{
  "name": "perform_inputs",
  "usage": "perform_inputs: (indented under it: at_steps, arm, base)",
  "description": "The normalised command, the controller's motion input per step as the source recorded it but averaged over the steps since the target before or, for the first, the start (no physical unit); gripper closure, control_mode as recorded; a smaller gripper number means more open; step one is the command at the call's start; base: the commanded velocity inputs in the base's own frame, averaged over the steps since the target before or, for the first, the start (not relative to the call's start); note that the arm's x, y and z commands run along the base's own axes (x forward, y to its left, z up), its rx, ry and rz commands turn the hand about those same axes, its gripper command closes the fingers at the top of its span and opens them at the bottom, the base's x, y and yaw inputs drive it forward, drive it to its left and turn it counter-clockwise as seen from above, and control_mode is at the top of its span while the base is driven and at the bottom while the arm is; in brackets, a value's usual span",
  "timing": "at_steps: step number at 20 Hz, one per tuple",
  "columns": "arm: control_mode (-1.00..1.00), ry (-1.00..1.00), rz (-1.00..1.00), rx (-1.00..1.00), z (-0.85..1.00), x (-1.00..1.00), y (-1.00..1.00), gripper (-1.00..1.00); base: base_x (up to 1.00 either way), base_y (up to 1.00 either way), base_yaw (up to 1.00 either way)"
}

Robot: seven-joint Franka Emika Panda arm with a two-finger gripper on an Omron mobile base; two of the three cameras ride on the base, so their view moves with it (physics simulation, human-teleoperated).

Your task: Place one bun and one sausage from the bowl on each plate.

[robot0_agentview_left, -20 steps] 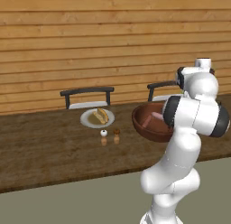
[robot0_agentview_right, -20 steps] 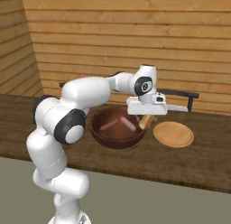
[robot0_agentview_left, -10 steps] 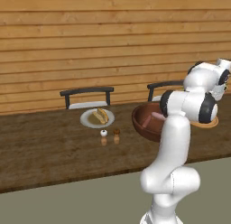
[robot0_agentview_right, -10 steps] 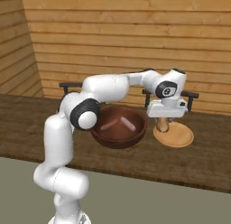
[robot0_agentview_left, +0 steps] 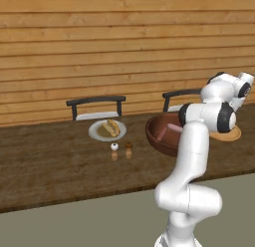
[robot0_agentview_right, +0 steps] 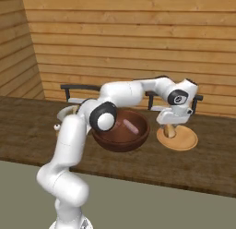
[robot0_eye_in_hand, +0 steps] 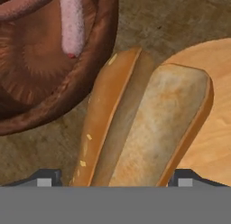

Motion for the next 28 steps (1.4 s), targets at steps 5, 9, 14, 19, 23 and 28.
perform_inputs:
  at_steps: [5,9,14,19,23,28]
  arm:
    - [-1.0,-0.28,0.23,-0.19,-0.35,0.0,0.21,1.0]
    - [-1.0,-0.2,0.18,-0.15,-0.45,0.09,0.05,1.0]
    - [-1.0,-0.01,0.02,-0.11,-0.04,0.28,-0.06,1.0]
    - [-1.0,0.07,0.01,-0.02,-0.19,0.02,-0.19,1.0]
    - [-1.0,0.01,0.0,0.0,-0.07,0.31,-0.41,1.0]
    - [-1.0,0.0,0.0,0.0,0.0,0.47,-0.49,1.0]
  base:
    - [0.0,0.0,0.0]
    - [0.0,0.0,0.0]
    - [0.0,0.0,0.0]
    - [0.0,0.0,0.0]
    - [0.0,0.0,0.0]
    - [0.0,0.0,0.0]
